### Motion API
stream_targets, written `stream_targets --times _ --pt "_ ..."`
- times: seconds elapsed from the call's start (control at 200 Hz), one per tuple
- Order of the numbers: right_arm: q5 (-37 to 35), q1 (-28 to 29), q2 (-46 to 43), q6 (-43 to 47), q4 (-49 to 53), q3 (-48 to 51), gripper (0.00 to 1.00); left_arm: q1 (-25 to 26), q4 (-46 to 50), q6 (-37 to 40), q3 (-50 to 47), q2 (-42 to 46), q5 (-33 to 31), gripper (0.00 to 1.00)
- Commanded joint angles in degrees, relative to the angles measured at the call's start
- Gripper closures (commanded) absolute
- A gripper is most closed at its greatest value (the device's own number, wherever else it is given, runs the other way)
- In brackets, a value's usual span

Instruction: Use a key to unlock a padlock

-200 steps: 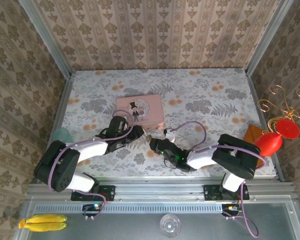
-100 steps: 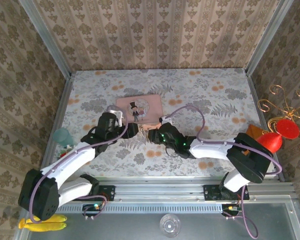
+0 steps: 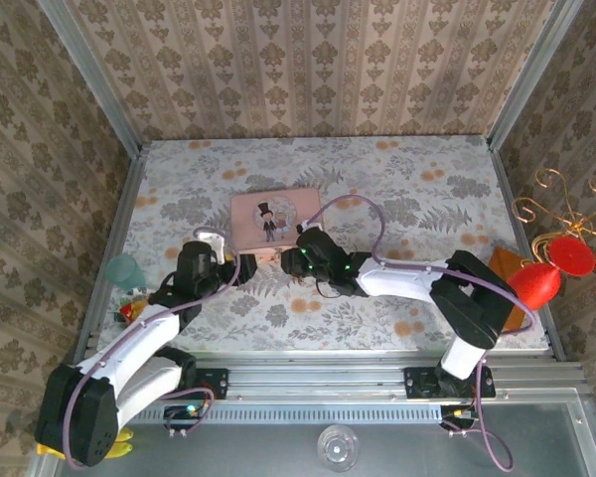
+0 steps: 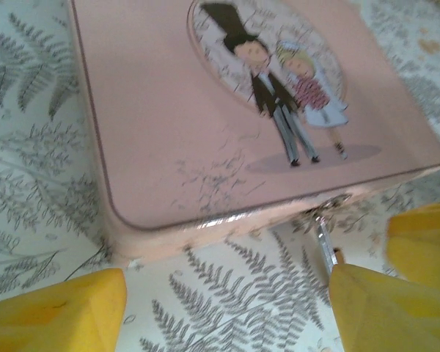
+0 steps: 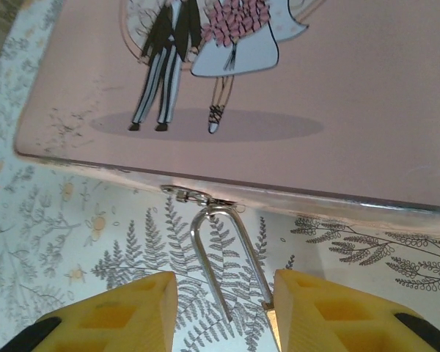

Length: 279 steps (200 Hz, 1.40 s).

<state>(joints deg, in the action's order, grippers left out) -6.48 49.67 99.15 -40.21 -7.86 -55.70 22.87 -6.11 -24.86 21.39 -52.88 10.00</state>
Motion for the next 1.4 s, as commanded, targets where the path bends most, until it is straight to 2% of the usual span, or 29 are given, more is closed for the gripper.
stream_targets --times 0.0,0.205,0.38,0.515,0.8,1.39 --pt "0.9 0.0 1.8 0.9 3.0 -2.1 0.6 -1.9 -5.2 -2.1 -1.7 2.0 4.0 0.24" --pt "1.5 -0.7 3.3 1.1 2.0 -1.5 0.63 -4.2 -6.0 -4.0 -3.2 3.8 5.0 0.22" --pt "3.5 -1.5 4.8 2.3 1.7 -2.0 0.69 -5.9 -8.4 -6.0 -4.2 3.0 7.4 0.22" --pt "5.5 -2.2 5.5 4.2 -1.1 -1.5 0.7 -7.2 -10.0 -7.2 -4.6 1.6 9.1 0.22" --pt "7.9 -2.9 6.7 8.4 -4.5 -0.8 0.74 -7.7 -11.3 -7.6 -4.8 0.3 10.2 0.21" --pt "5.6 -2.9 9.3 12.2 -2.2 -2.6 0.75 -8.3 -11.4 -7.7 -5.3 0.4 9.3 0.21"
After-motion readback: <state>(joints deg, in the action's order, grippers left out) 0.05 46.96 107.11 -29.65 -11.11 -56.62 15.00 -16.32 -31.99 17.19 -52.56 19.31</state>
